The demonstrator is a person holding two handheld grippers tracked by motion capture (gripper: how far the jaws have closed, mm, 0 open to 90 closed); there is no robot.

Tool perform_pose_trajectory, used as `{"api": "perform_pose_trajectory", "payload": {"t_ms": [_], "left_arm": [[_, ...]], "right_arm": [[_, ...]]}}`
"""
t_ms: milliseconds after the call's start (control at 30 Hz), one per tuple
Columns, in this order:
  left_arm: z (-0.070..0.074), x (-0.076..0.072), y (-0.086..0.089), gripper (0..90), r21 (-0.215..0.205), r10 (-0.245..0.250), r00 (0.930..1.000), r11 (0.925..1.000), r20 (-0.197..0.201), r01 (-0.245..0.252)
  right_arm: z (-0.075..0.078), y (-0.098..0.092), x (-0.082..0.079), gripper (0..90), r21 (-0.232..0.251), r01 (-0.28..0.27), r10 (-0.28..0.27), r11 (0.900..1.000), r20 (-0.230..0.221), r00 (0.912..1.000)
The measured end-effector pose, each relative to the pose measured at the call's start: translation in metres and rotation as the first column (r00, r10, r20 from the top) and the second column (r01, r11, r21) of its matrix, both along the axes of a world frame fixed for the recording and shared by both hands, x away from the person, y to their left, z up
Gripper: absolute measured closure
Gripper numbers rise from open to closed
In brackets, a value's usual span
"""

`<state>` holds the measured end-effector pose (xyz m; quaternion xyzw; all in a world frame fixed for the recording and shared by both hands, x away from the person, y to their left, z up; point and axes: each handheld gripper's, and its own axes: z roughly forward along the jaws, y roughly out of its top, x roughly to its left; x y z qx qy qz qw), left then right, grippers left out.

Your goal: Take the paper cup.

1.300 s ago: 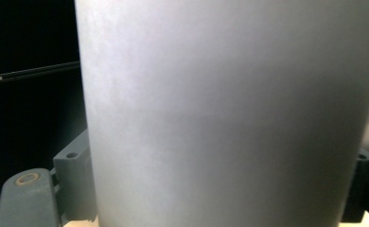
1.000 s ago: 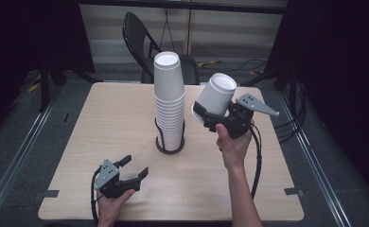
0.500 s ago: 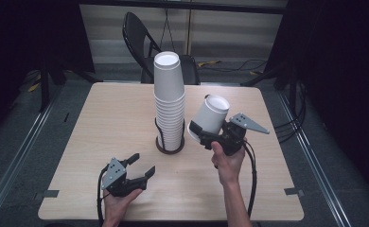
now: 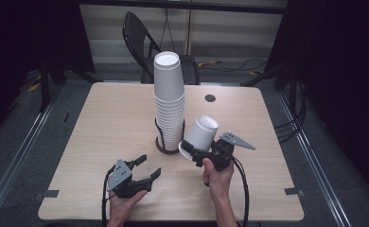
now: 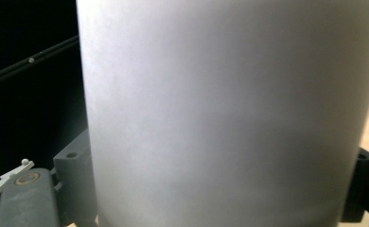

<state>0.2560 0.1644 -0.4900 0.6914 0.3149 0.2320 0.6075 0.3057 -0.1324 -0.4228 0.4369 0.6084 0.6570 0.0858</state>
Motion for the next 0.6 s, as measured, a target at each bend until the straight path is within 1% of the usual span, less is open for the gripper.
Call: {"api": "perform_pose_trajectory", "payload": {"t_ms": [33, 100, 133, 200, 233, 267, 300, 333, 367, 433, 533, 600], "left_arm": [[0.0, 0.0, -0.001, 27.3, 0.007, 0.0, 1.0, 1.0, 0.008, 0.0], [0.0, 0.001, -0.002, 26.9, -0.007, -0.002, 1.0, 1.0, 0.001, 0.002], [0.0, 0.001, -0.002, 27.0, -0.007, -0.002, 1.0, 1.0, 0.001, 0.002], [-0.001, 0.001, -0.004, 27.5, -0.035, -0.006, 1.0, 0.9994, -0.004, 0.006], [-0.001, 0.001, -0.004, 28.5, -0.024, -0.015, 0.9999, 0.9996, 0.0, 0.015], [-0.002, 0.001, -0.006, 29.2, -0.027, -0.014, 0.9999, 0.9996, -0.006, 0.014], [-0.003, 0.001, -0.007, 29.2, -0.017, -0.016, 0.9999, 0.9997, 0.0, 0.016], [-0.003, 0.001, -0.007, 29.3, -0.017, -0.016, 0.9999, 0.9997, 0.0, 0.016], [-0.004, 0.0, -0.008, 29.3, -0.015, -0.02, 0.9998, 0.9997, 0.008, 0.02], [-0.005, 0.0, -0.01, 30.4, -0.02, -0.025, 0.9997, 0.9995, 0.008, 0.025], [-0.006, -0.001, -0.014, 32.5, -0.019, -0.036, 0.9992, 0.9992, 0.014, 0.036], [-0.006, -0.001, -0.016, 34.3, -0.012, -0.037, 0.9991, 0.9992, 0.019, 0.037]], "right_arm": [[-0.002, 0.001, -0.001, 13.4, 0.012, -0.006, 0.006, 1.0, -0.008, 1.0], [-0.007, 0.002, -0.002, 13.4, 0.045, -0.019, 0.021, 0.999, -0.028, 0.9994], [-0.01, 0.003, -0.002, 13.4, 0.059, -0.024, 0.026, 0.998, -0.037, 0.999], [-0.014, 0.005, -0.004, 13.4, 0.089, -0.035, 0.039, 0.995, -0.054, 0.9978], [-0.017, 0.006, -0.004, 13.4, 0.109, -0.044, 0.051, 0.993, -0.065, 0.9966], [-0.02, 0.008, -0.005, 13.4, 0.123, -0.05, 0.06, 0.991, -0.074, 0.9955], [-0.022, 0.01, -0.006, 13.4, 0.137, -0.057, 0.069, 0.989, -0.084, 0.9941], [-0.022, 0.01, -0.006, 13.4, 0.137, -0.057, 0.069, 0.989, -0.084, 0.9941], [-0.025, 0.011, -0.006, 13.4, 0.15, -0.063, 0.078, 0.987, -0.093, 0.9926], [-0.032, 0.015, -0.007, 13.4, 0.189, -0.077, 0.101, 0.979, -0.12, 0.9876], [-0.039, 0.018, -0.008, 13.4, 0.219, -0.088, 0.123, 0.972, -0.15, 0.9811], [-0.045, 0.021, -0.009, 13.4, 0.245, -0.092, 0.138, 0.965, -0.178, 0.9743]]}}
